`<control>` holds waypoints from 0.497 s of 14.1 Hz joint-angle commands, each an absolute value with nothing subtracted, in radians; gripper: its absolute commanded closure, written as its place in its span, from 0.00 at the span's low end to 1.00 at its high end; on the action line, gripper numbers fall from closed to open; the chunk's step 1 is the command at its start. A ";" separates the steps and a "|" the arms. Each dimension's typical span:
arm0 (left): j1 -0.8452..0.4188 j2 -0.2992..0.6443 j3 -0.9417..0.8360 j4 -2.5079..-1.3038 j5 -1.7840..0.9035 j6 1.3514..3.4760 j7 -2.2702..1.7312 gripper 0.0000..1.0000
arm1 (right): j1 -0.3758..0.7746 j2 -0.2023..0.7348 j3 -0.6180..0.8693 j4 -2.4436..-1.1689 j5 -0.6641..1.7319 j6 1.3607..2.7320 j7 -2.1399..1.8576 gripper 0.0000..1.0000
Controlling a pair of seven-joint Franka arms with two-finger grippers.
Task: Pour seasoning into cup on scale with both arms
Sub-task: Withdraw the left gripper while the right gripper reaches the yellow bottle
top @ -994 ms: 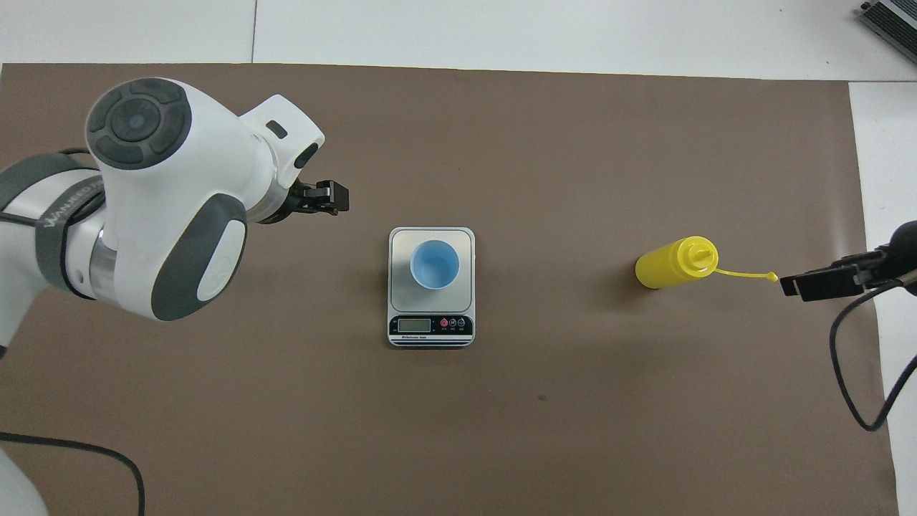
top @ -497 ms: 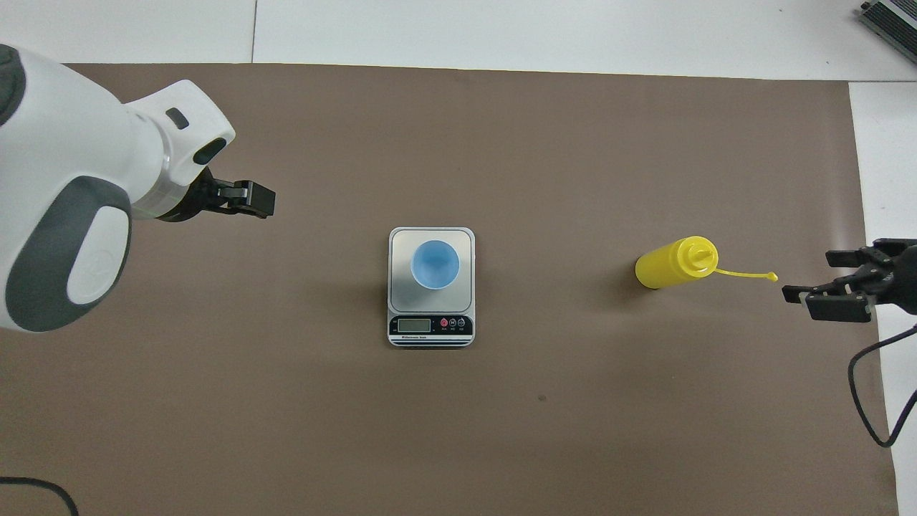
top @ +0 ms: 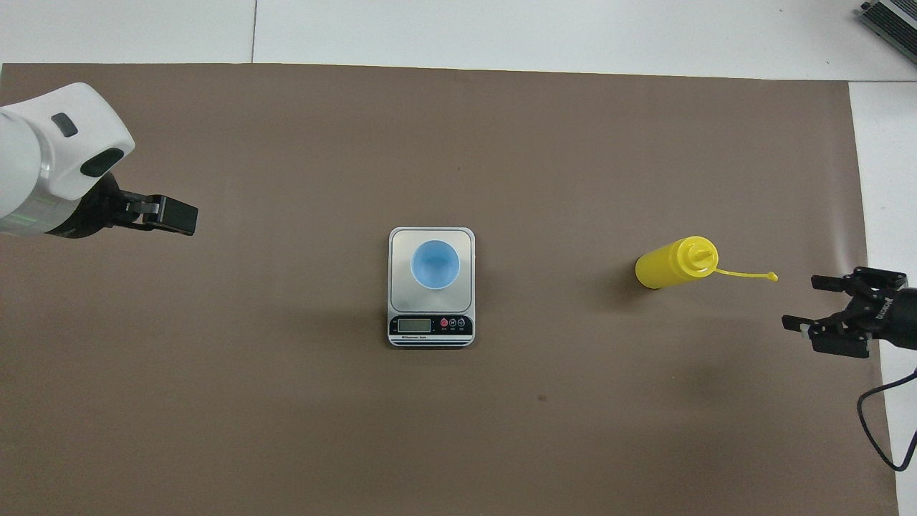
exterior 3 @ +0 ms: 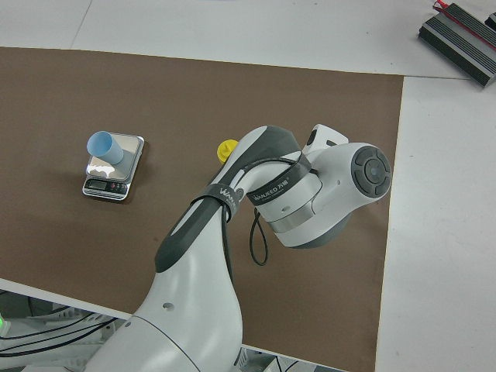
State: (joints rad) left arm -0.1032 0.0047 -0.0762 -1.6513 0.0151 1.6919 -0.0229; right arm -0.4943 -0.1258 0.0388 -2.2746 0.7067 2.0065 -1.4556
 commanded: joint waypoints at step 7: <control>-0.015 -0.041 -0.081 -1.704 0.028 1.667 0.043 0.00 | -0.460 0.043 0.052 -2.310 1.054 2.057 -1.916 0.00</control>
State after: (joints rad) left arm -0.0474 -0.0105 -0.0734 -1.6719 0.0151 1.6780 0.0219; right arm -0.4666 0.0213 0.0471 -2.3042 1.0063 2.0431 -1.8504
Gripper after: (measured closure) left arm 0.000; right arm 0.000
